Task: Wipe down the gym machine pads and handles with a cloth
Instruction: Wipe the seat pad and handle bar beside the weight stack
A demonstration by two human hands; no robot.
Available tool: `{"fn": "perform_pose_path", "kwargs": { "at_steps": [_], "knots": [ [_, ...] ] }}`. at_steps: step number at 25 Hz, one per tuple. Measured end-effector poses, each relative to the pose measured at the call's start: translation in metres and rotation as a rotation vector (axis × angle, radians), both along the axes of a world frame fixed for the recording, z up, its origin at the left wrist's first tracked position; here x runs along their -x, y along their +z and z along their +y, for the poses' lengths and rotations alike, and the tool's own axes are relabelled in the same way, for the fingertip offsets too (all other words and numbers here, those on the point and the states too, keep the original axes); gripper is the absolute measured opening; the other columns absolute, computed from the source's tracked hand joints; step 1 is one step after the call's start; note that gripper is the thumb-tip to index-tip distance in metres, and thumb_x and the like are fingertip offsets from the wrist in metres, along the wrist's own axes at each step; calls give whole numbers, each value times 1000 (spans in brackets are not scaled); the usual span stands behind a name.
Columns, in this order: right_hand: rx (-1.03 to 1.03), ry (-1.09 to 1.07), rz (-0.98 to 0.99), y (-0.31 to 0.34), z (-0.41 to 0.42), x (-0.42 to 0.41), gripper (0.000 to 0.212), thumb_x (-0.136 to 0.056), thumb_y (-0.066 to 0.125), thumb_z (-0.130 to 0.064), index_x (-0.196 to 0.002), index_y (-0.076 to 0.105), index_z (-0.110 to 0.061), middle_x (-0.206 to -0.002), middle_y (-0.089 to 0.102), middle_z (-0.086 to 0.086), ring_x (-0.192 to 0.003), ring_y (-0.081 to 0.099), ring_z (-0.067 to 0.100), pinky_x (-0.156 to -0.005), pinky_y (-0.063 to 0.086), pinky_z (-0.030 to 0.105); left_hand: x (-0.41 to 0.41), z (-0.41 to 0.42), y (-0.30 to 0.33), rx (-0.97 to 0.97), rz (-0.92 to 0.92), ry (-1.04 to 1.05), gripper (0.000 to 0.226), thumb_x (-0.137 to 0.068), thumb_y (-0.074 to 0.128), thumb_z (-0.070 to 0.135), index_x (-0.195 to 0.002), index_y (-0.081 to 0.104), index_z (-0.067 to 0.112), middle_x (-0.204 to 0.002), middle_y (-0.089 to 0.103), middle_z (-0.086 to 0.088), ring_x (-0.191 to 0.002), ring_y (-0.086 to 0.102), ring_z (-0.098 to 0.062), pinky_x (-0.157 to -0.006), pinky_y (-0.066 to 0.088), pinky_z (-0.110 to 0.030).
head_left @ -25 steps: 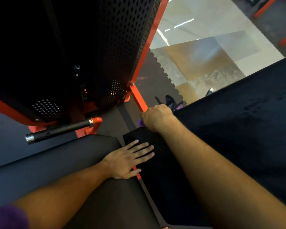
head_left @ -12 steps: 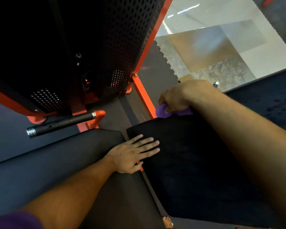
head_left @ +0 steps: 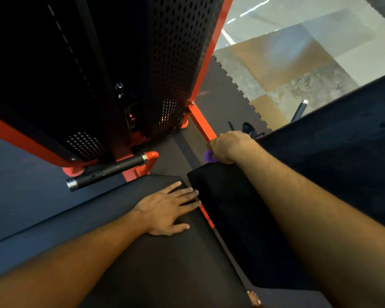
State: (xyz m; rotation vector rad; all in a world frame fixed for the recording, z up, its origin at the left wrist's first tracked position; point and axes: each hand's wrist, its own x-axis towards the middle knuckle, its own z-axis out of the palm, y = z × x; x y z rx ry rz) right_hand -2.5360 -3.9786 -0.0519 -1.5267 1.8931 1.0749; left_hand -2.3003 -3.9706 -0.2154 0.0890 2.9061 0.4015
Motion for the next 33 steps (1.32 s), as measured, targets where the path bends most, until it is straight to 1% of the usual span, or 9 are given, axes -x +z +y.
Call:
{"fn": "perform_pose_path", "kwargs": {
  "at_steps": [3, 5, 10, 15, 19, 25, 27, 30, 33],
  "knots": [
    [15, 38, -37, -59, -8, -19, 36, -103, 46, -23, -138, 56, -20, -145, 54, 8, -132, 53, 31, -101, 45, 42, 3, 1, -7, -30, 40, 9, 76, -100, 34, 64, -162, 28, 20, -169, 24, -9, -158, 15, -21, -129, 0, -48],
    [3, 47, -95, -103, -19, -31, 38, -103, 45, -21, -140, 55, -15, -147, 52, 11, -135, 51, 32, -107, 44, 43, 1, 1, -10, -50, 29, 29, 75, -100, 35, 61, -162, 30, 20, -169, 26, -10, -158, 16, -22, -129, -1, -48],
    [-148, -12, -193, -174, -43, -46, 40, -102, 52, -29, -138, 57, -12, -146, 54, 13, -135, 50, 33, -109, 43, 50, 1, -1, -14, -96, 45, 33, 72, -101, 34, 57, -162, 29, 19, -168, 26, -10, -158, 15, -24, -129, -2, -50],
    [-138, 49, -214, -176, -40, -42, 37, -102, 55, -30, -134, 59, -14, -140, 57, 11, -130, 53, 32, -106, 41, 50, 1, -1, -14, -86, 59, 50, 69, -100, 36, 55, -160, 35, 19, -167, 29, -9, -158, 17, -23, -127, -7, -47],
    [-70, 129, -198, -125, -33, -41, 36, -102, 52, -20, -137, 56, -10, -144, 55, 13, -133, 53, 30, -107, 45, 48, 0, -1, -10, -78, 57, 66, 68, -98, 40, 52, -159, 38, 22, -166, 34, -6, -157, 22, -20, -128, -2, -47],
    [222, 195, -211, -38, 26, -33, 33, -104, 47, -24, -133, 56, -10, -141, 56, 12, -129, 56, 29, -101, 45, 41, 2, -2, 2, -35, 28, 41, 67, -98, 42, 53, -159, 39, 26, -164, 37, -2, -155, 25, -16, -128, 3, -44],
    [374, 192, -352, -38, 57, -37, 28, -101, 49, -22, -127, 60, -17, -136, 59, 9, -125, 58, 28, -99, 48, 43, 2, -1, 8, -2, 33, 36, 64, -97, 45, 53, -155, 44, 26, -160, 44, -2, -152, 34, -17, -128, -1, -39],
    [655, -58, -623, -47, 105, -41, 35, -97, 58, -18, -132, 59, -21, -138, 58, 4, -125, 54, 26, -103, 45, 44, 1, 0, 10, 1, 58, 42, 62, -98, 44, 51, -153, 48, 24, -156, 50, -3, -149, 40, -19, -127, -6, -34],
    [815, -291, -633, -75, 128, -53, 53, -97, 57, -17, -148, 46, -22, -155, 41, 2, -138, 43, 26, -111, 41, 44, 2, -1, 4, 6, 95, 41, 64, -97, 42, 49, -154, 48, 21, -156, 49, -5, -150, 37, -21, -128, 3, -39]
  ]
}}
